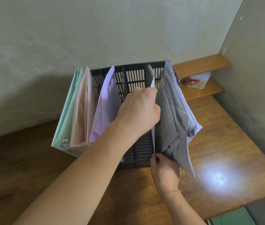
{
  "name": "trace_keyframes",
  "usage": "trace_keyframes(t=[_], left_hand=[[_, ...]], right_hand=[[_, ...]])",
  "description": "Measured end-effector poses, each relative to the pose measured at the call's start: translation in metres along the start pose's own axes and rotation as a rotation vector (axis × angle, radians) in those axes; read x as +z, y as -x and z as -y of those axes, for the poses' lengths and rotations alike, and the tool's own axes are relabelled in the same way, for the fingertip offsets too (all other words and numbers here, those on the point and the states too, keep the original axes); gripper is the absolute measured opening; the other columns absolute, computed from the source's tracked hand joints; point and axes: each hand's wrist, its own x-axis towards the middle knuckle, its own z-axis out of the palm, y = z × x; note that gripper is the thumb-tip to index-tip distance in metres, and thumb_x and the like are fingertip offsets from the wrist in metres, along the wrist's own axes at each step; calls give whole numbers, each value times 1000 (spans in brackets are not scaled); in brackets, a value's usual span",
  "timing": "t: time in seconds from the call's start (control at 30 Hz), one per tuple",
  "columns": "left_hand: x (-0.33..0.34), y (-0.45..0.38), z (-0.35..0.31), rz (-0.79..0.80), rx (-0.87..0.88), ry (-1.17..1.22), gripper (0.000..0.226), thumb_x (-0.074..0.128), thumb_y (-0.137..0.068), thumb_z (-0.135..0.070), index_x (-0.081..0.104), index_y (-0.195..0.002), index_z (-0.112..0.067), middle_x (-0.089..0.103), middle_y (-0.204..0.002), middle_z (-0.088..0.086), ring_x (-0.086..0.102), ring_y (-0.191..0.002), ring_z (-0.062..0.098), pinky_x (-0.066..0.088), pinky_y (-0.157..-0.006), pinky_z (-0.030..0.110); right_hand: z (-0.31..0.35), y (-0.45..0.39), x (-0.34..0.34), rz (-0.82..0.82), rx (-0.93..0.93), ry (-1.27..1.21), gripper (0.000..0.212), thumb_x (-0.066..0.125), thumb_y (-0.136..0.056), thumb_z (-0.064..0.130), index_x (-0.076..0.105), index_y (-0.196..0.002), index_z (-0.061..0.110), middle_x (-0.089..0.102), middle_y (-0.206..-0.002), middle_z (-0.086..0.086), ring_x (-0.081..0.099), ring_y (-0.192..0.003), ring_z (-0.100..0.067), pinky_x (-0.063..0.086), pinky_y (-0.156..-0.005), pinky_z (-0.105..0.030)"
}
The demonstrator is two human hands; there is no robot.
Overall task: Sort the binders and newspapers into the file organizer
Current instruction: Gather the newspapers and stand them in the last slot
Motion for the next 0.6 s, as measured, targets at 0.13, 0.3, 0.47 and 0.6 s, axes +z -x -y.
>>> trace_keyframes(t=[0.13, 0.3, 0.47, 0.6], left_hand=[[13, 11, 0, 113, -9, -39, 12, 52, -85, -6, 45, -75, -8, 36, -62, 3, 38, -64, 30, 28, -57, 34], [29, 33, 2, 269, 3, -16, 11, 50, -91, -13, 45, -81, -11, 41, -68, 3, 55, -73, 37, 33, -59, 35], [13, 25, 6, 136, 0, 91, 36, 48, -97, -43, 59, -126, -26, 68, -82, -1, 67, -82, 24, 52, -69, 34], [19, 17, 9, 134, -6, 204, 31, 58, -93, -31, 62, -123, -23, 64, -65, -6, 63, -65, 12, 57, -76, 38]], right_hand=[[-4, 4, 0, 27, -82, 88, 30, 47, -91, 38, 66, -75, 22, 66, -61, 2, 64, -58, -23, 53, -53, -32], [-14, 24, -18, -164, -168, -69, 20, 65, -86, 23, 70, -104, 19, 67, -61, 2, 62, -49, -18, 47, -44, -25], [-4, 14, -31, -365, -188, -197, 33, 51, -88, 34, 72, -103, 13, 72, -67, -5, 66, -54, -22, 47, -54, -25], [9, 6, -28, -290, -159, -173, 15, 68, -86, 15, 73, -99, 11, 73, -71, -5, 68, -59, -25, 52, -54, -25]])
